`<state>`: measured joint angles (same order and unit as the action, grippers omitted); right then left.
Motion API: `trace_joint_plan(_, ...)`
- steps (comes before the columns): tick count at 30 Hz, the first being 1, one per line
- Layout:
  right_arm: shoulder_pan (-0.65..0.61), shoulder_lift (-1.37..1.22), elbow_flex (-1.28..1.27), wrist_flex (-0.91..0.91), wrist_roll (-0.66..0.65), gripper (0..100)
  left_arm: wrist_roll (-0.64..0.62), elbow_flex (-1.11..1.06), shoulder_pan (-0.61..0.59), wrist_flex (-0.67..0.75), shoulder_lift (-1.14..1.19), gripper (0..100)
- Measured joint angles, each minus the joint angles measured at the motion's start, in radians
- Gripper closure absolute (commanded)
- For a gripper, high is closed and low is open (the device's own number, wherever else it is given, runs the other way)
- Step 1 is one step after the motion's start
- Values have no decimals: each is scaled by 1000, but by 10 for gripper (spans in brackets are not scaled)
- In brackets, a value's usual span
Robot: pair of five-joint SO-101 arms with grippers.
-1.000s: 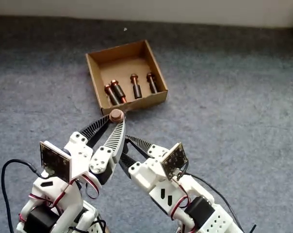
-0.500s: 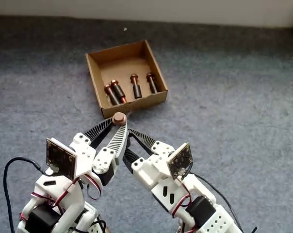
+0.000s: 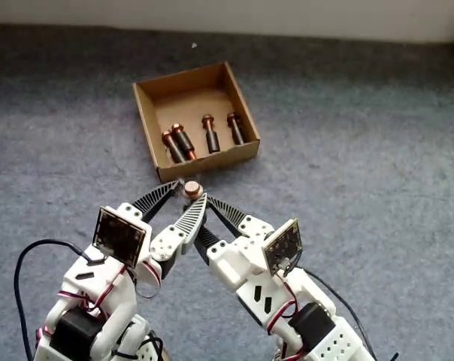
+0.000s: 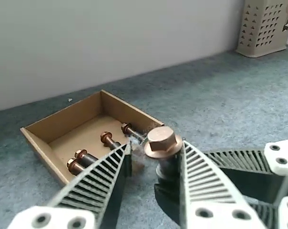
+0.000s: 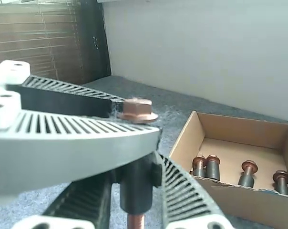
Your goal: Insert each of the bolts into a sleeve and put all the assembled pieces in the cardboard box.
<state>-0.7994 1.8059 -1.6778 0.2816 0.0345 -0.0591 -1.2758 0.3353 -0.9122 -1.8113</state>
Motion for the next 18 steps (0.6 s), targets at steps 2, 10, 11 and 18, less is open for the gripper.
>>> trace_joint_plan(2, 0, 0, 0, 2, 0, 993, 0, 0, -12, 0, 0, 825)
trace_joint_plan(10, 2, -2, 0, 66, -2, 993, 2, 238, -89, -130, -6, 825)
trace_joint_plan(11, 2, -2, 0, 71, -2, 993, 2, 253, -86, -141, -8, 825)
trace_joint_plan(18, 3, 0, 0, 100, -2, 993, 5, 261, -97, -166, -8, 829)
